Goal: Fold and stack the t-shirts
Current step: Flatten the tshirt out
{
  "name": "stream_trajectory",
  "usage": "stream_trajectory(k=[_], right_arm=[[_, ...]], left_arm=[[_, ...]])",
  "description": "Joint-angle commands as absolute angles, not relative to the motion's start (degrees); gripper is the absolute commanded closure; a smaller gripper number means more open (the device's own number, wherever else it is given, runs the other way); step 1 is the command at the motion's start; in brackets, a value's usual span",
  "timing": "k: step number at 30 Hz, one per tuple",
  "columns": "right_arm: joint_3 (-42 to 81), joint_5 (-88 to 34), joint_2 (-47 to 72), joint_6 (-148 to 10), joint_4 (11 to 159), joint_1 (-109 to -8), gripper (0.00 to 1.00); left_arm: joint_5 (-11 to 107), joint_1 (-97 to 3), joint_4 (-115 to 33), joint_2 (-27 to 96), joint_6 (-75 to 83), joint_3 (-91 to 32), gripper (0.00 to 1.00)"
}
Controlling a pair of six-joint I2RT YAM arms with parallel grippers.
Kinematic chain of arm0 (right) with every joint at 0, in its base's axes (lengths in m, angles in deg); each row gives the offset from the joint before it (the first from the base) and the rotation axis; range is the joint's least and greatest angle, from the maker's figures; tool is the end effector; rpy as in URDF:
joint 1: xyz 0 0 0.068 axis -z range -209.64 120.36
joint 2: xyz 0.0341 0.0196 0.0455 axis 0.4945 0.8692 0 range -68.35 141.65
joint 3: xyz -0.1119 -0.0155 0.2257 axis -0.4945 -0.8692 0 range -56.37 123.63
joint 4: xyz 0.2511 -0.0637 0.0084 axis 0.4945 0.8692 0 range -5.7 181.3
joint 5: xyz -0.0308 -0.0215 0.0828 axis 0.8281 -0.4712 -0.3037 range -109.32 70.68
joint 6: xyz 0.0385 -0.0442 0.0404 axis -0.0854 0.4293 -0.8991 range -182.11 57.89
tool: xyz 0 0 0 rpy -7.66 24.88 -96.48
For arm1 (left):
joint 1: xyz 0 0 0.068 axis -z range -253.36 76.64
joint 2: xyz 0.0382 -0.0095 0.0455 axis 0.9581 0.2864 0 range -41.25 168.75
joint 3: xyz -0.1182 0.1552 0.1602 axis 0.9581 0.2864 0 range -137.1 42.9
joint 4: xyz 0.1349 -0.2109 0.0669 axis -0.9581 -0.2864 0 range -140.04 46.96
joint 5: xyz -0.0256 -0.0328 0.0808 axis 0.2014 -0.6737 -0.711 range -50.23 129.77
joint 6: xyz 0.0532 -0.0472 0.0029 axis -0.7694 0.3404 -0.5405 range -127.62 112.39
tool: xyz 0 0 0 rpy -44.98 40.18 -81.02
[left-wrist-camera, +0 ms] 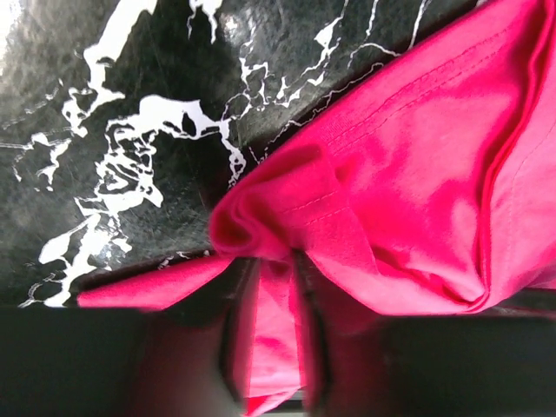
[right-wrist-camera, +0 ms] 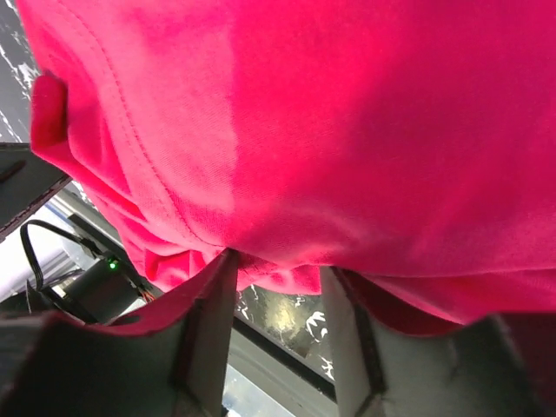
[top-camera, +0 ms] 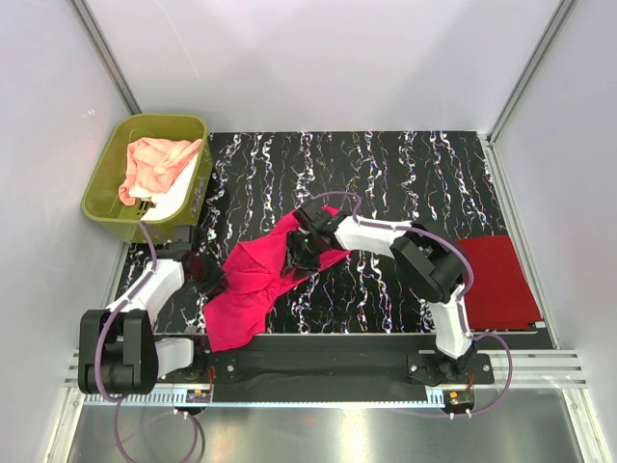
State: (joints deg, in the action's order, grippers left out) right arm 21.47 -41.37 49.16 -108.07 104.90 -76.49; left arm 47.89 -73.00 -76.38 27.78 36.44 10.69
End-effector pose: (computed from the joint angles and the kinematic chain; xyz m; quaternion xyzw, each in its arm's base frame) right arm 0.2718 0.3221 0.1089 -0.0565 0.9483 0.3098 0.0398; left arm 0.2080 -0.0096 0.1189 -0.3543 0.9166 -0.1295 0.1326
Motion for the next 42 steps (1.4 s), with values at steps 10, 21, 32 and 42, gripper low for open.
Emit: stream_trajectory(k=[10, 21, 32, 42], right_arm=[[29.7, -35.8, 42.7, -100.0, 111.6, -77.0, 0.99], [29.8, -23.1, 28.9, -91.8, 117.2, -73.6, 1.0], [34.9, -18.0, 8.4, -85.0, 119.3, -71.9, 1.0], [38.7, -41.9, 0.0, -83.3, 111.4, -72.1, 1.0]], left_arm=[[41.4, -73.3, -85.4, 20.2, 28.6, -3.0, 1.0], [36.3, -68.7, -87.9, 19.0, 24.2, -18.4, 1.0], [43.7, -68.3, -74.1, 21.1, 12.1, -39.6, 1.0], [51.3, -67.6, -69.8, 26.8, 0.8, -63.5, 1.0]])
